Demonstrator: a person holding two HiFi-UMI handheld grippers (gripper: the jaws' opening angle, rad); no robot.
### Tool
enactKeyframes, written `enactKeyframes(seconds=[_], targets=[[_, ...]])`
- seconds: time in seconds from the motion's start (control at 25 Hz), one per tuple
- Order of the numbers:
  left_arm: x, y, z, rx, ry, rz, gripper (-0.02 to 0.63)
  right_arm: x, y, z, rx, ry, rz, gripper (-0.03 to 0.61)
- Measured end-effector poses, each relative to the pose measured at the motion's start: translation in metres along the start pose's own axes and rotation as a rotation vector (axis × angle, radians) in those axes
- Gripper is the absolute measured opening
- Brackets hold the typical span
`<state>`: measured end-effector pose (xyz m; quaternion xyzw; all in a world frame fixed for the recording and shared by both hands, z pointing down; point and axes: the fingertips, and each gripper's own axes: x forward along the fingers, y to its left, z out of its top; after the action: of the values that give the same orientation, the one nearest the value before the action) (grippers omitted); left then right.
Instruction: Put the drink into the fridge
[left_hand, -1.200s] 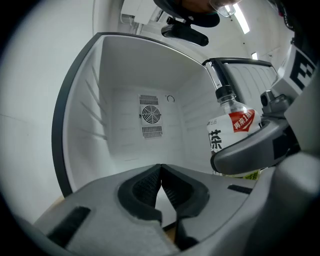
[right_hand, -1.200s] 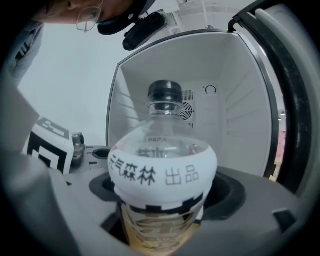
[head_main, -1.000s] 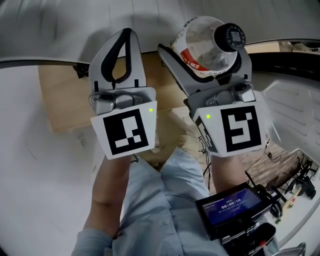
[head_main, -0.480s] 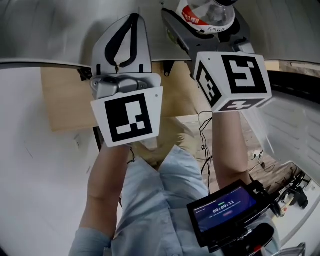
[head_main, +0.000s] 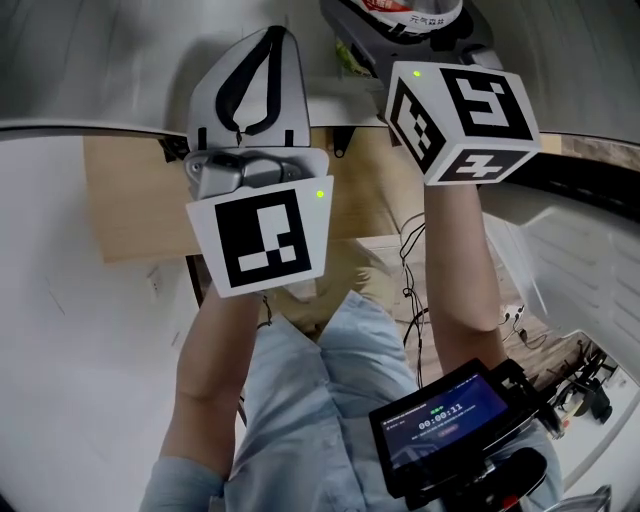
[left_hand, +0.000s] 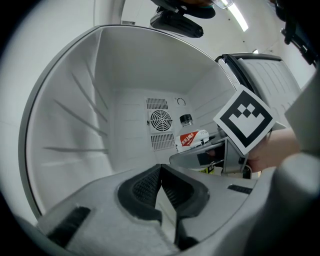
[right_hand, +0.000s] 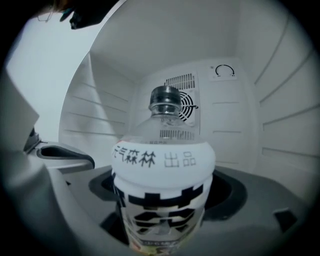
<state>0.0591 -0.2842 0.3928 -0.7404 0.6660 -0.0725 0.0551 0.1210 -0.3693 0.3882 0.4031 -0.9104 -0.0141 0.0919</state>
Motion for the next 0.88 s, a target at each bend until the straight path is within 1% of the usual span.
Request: enactKeyframes(seconds=[0.12, 0.32, 0.4, 0.56, 0.68, 0.8, 0.88], targets=[[-0.002, 0.0, 0.001, -0.002, 0.004, -0.003, 0.009, -0.002, -0.002, 0.0, 0.002, -0.007, -0.02, 0.463], [-0.005, -0.005, 0.001, -0.002, 0.007, -0.019, 0.009, -0.008, -0.005, -0.005, 0.0, -0.003, -0.041, 0.526], [-0.007, -0.005, 0.002, -0.003, 0.006, -0.026, 0.009, -0.012, -0.004, -0.005, 0.002, 0.001, -0.047, 0.54], [-0.014, -0.007, 0.004, -0.005, 0.003, -0.041, 0.009, -0.032, -0.005, -0.005, 0.01, -0.01, -0.093, 0.541], [-0.024, -0.008, 0.007, -0.015, 0.006, -0.049, 0.009, -0.053, 0.002, -0.013, 0.034, 0.005, -0.121, 0.534], [-0.048, -0.005, 0.014, -0.032, -0.004, -0.068, 0.009, -0.079, 0.024, -0.014, 0.047, 0.013, -0.148, 0.517], [-0.067, -0.001, 0.021, -0.025, -0.024, -0.087, 0.009, -0.095, 0.044, -0.009, 0.042, 0.004, -0.172, 0.494]])
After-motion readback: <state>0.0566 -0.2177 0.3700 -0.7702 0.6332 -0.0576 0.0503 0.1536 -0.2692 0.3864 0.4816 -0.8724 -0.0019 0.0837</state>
